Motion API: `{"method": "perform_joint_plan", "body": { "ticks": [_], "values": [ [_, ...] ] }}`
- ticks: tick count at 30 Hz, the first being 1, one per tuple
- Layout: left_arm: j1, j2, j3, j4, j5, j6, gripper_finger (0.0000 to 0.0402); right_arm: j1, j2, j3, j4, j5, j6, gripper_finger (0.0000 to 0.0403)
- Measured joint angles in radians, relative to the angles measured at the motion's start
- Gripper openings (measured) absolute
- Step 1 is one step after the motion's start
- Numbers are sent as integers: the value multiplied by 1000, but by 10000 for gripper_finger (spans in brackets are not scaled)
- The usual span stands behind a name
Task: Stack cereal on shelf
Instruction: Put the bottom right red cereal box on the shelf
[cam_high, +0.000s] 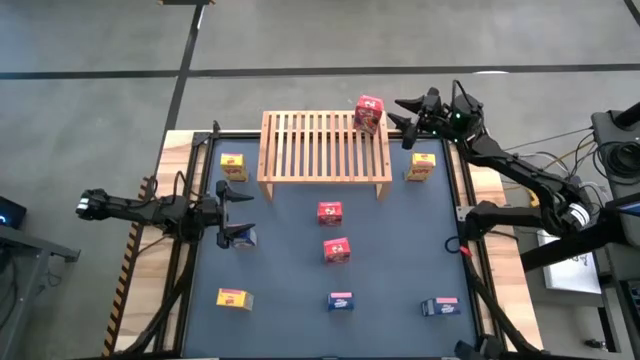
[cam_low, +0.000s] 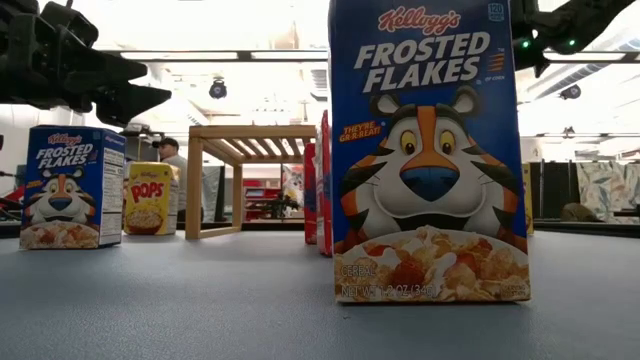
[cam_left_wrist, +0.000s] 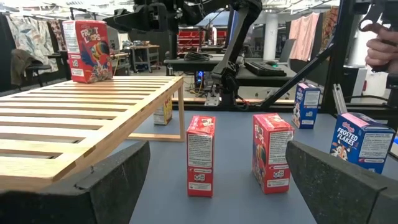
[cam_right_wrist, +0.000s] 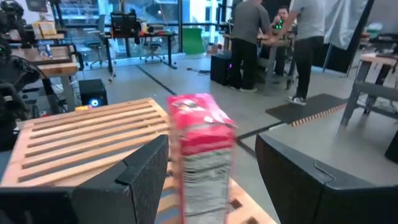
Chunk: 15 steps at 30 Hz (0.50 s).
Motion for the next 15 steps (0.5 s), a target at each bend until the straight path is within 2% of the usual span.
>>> {"method": "perform_joint_plan", "body": {
  "ticks": [2,7,11,15],
  "values": [
    [0,0,0,0,0,0,359,-34,33,19,5,-80,17,227],
    [0,0,0,0,0,0,359,-146,132,58,43,-381,75,224],
    [0,0,0,0,0,0,359,-211,181,60,54,-446,100,224],
    [0,0,0,0,0,0,359,-228,202,56,59,-481,81,224]
  ]
}}
